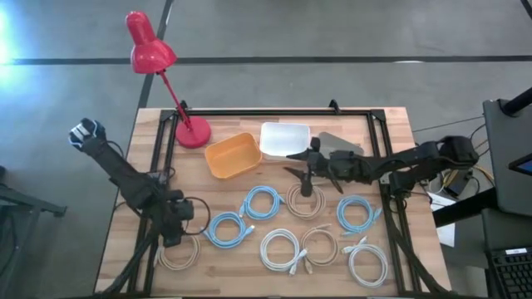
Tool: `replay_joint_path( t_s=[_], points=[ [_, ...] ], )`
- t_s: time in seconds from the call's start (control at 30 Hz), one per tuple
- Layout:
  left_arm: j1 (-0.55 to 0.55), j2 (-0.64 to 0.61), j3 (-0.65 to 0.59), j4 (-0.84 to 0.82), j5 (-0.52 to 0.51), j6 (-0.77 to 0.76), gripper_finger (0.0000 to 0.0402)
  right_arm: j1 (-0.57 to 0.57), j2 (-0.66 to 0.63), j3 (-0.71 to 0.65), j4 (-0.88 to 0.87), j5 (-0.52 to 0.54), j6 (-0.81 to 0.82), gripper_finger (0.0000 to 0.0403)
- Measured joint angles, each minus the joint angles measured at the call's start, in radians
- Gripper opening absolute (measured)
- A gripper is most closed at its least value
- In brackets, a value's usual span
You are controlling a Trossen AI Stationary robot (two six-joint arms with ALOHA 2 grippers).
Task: Pick & Place USB Port
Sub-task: Put the bottom left brown usb cable into the yellow bin
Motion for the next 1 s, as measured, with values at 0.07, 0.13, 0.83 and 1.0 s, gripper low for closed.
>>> replay_joint_path(
  t_s=[0.07, 0.13, 0.83, 1.0],
  points=[
    [-0.014, 0.019, 0.000, 0.003, 0.000, -0.017, 0.0261, 0.000, 0.026, 0.016, 0.000, 0.000, 0.002, 0.0185],
    [-0.021, 0.042, 0.000, 0.016, 0.002, -0.026, 0.0261, 0.000, 0.051, 0.030, 0.000, 0.000, 0.003, 0.0185],
    [-0.040, 0.308, -0.072, 0.113, 0.097, 0.021, 0.0258, 0.000, 0.118, 0.081, -0.002, -0.008, 0.002, 0.0185],
    [-0.039, 0.295, -0.078, 0.114, 0.097, 0.047, 0.0202, 0.000, 0.118, 0.081, -0.004, -0.008, -0.005, 0.0185]
  ],
)
